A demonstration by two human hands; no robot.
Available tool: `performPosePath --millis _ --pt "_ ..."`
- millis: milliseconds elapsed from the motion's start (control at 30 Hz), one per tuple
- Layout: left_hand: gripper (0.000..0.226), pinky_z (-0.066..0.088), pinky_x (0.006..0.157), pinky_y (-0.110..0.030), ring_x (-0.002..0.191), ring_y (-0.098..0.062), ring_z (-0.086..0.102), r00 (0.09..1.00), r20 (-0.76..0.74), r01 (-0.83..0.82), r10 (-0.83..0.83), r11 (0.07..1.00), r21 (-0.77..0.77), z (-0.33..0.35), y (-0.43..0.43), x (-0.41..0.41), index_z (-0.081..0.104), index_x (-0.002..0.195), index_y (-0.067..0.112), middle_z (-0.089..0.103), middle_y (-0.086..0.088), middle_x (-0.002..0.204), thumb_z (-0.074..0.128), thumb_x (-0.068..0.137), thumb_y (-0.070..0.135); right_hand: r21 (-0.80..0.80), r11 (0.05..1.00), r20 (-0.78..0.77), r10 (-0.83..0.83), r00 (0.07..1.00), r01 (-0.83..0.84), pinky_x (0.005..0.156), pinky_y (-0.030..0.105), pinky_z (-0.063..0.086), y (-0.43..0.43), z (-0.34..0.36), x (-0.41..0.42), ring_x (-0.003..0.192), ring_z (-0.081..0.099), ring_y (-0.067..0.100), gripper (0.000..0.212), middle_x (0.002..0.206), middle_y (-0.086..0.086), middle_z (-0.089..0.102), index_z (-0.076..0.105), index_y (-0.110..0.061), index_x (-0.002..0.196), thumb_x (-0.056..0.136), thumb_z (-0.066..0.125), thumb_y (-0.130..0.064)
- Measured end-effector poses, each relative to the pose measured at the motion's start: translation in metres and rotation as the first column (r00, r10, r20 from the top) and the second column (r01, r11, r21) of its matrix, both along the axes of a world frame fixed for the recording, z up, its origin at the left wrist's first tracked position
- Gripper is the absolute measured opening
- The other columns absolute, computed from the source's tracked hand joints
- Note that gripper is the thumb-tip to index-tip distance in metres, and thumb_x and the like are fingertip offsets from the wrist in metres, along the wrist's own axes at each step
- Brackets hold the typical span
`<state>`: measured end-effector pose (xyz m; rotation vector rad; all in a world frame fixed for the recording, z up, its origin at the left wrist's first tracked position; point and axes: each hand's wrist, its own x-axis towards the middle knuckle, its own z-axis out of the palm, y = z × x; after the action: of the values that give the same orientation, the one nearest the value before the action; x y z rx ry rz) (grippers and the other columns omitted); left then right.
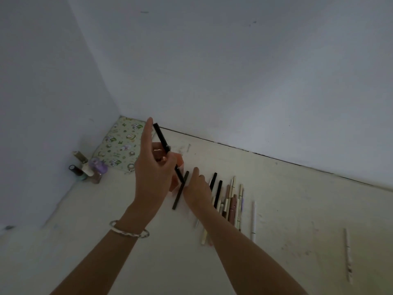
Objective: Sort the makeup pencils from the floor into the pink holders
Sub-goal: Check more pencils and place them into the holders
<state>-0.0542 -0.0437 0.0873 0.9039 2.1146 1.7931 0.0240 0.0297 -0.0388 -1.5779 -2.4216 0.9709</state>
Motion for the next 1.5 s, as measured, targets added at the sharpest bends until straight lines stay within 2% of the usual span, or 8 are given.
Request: performPosePath --millis 233,400,633,867,1100,1200,1367,1500 --pt "0.071 0.057 0.072 -0.018 0.088 -0.009 0.067 0.953 -0.073 -0.279 0.295 0.944 0.176 -0.003 -0.022 -0.058 0.033 0.141 0.034 0.062 0.01 0.092 0.061 0.084 0.002 0.051 0.953 -0.557 -0.221 0.801 0.299 0.071 0.04 0.054 0.052 0.07 0.012 0.076 0.06 0.023 0.051 0.095 0.012 0.059 0.036 -0.02 0.136 0.087 0.048 -0.009" --pt "0.071 0.056 0.083 -0.021 0.093 -0.006 0.063 0.952 -0.242 -0.185 0.188 0.982 0.035 -0.028 -0.018 -0.064 0.027 0.144 0.038 0.063 -0.007 0.114 0.059 0.091 0.003 0.187 0.938 -0.79 -0.034 0.612 0.293 0.056 0.01 0.043 0.056 0.108 0.003 0.055 0.043 0.003 0.052 0.074 0.003 0.043 0.03 -0.021 0.136 0.09 0.044 -0.001" --pt "0.031 0.043 0.104 -0.035 0.119 -0.027 0.053 0.843 -0.532 -0.207 0.079 0.961 -0.184 -0.059 -0.028 -0.057 0.061 0.125 0.007 0.059 -0.013 0.127 0.055 0.096 0.016 0.283 0.937 -0.791 0.108 0.602 0.203 0.069 0.021 0.053 0.027 0.11 -0.014 0.074 0.058 0.013 0.042 0.086 -0.007 0.05 0.038 -0.014 0.136 0.098 0.051 -0.008" --pt "0.033 0.043 0.083 -0.013 0.096 0.001 0.052 0.884 -0.391 -0.279 0.256 0.96 -0.001 -0.039 -0.044 -0.073 0.051 0.128 0.014 0.048 0.008 0.117 0.046 0.096 0.006 0.357 0.934 -0.658 0.249 0.711 0.003 0.075 0.004 0.043 -0.001 0.089 -0.039 0.085 0.054 -0.006 0.041 0.102 -0.005 0.055 0.035 -0.031 0.136 0.1 0.048 -0.018" --pt "0.03 0.043 0.074 -0.002 0.09 0.004 0.054 0.931 -0.289 -0.233 0.22 0.972 -0.009 -0.032 -0.039 -0.056 0.057 0.122 0.016 0.052 0.009 0.116 0.046 0.096 0.005 0.583 0.786 -0.368 0.479 0.797 -0.204 0.085 0.04 0.05 -0.011 0.067 -0.037 0.097 0.057 0.024 0.031 0.111 0.011 0.059 0.062 -0.009 0.124 0.094 0.053 -0.009" --pt "0.019 0.048 0.07 -0.007 0.088 0.005 0.059 0.954 -0.281 -0.116 0.103 0.993 -0.031 -0.033 -0.032 -0.026 0.058 0.108 0.021 0.058 0.012 0.103 0.049 0.094 0.011 0.488 0.873 -0.545 0.303 0.782 0.002 0.085 0.031 0.048 -0.001 0.078 -0.026 0.096 0.054 0.016 0.041 0.113 0.004 0.055 0.053 -0.012 0.133 0.093 0.046 -0.013" --pt "0.022 0.055 0.078 -0.02 0.085 -0.006 0.063 0.907 -0.262 0.154 -0.328 0.841 -0.519 -0.068 -0.001 0.044 0.059 0.115 0.019 0.066 0.005 0.1 0.05 0.096 0.012 0.301 0.906 -0.742 0.028 0.669 0.297 0.068 0.013 0.043 0.033 0.1 0.008 0.076 0.051 0.011 0.043 0.103 -0.003 0.056 0.052 -0.015 0.125 0.085 0.046 -0.001" --pt "0.028 0.046 0.095 -0.026 0.11 -0.017 0.057 0.77 -0.391 0.017 -0.504 0.629 -0.778 -0.098 0.029 0.065 0.045 0.126 0.009 0.057 -0.006 0.122 0.037 0.1 0.007 0.244 0.925 -0.701 -0.039 0.712 0.291 0.065 0.015 0.043 0.044 0.095 0.04 0.07 0.051 0.009 0.044 0.101 -0.004 0.059 0.055 -0.02 0.121 0.084 0.048 0.003"
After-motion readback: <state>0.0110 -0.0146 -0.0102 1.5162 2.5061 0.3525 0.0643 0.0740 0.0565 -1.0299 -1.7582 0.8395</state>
